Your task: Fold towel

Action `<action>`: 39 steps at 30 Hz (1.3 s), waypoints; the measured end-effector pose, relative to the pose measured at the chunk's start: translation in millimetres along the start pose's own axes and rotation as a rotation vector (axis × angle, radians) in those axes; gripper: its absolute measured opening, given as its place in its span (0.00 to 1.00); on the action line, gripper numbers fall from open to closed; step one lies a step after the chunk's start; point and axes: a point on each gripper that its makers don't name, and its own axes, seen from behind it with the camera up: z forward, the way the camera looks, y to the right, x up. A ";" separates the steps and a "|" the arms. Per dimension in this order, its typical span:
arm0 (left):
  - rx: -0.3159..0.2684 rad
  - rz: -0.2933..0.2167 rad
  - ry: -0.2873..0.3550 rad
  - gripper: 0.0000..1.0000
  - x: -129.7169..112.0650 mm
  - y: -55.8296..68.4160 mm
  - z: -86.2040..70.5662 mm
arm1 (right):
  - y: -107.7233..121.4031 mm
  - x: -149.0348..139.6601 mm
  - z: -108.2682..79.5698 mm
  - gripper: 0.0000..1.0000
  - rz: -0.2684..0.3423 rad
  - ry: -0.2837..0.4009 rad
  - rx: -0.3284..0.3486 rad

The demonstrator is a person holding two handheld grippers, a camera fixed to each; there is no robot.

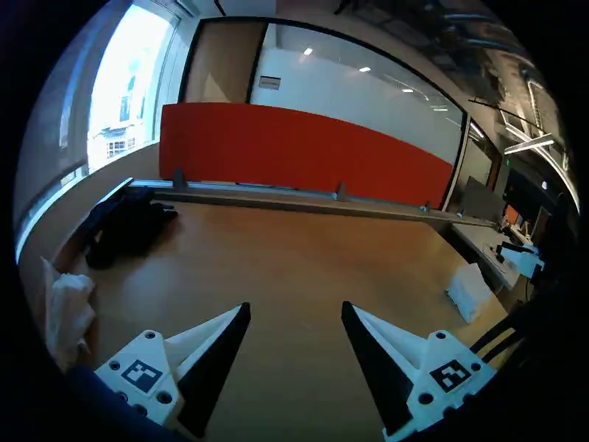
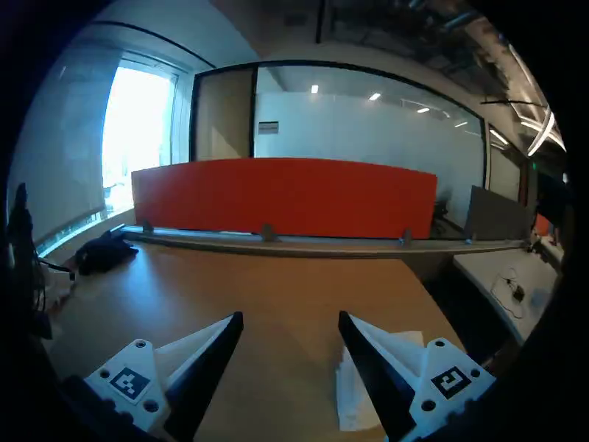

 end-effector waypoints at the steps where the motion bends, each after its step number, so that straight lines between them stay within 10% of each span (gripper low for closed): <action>1: 0.007 0.000 0.016 0.92 4.3 -1.8 -0.1 | -2.2 2.9 0.9 1.00 0.006 0.011 -0.001; 17: 0.153 0.044 0.291 0.92 87.7 -33.0 -18.6 | -45.6 55.5 13.8 1.00 0.035 0.175 -0.064; 39: 0.194 0.093 0.345 0.91 89.8 -43.5 -20.2 | -85.1 83.4 23.5 1.00 0.003 0.241 -0.075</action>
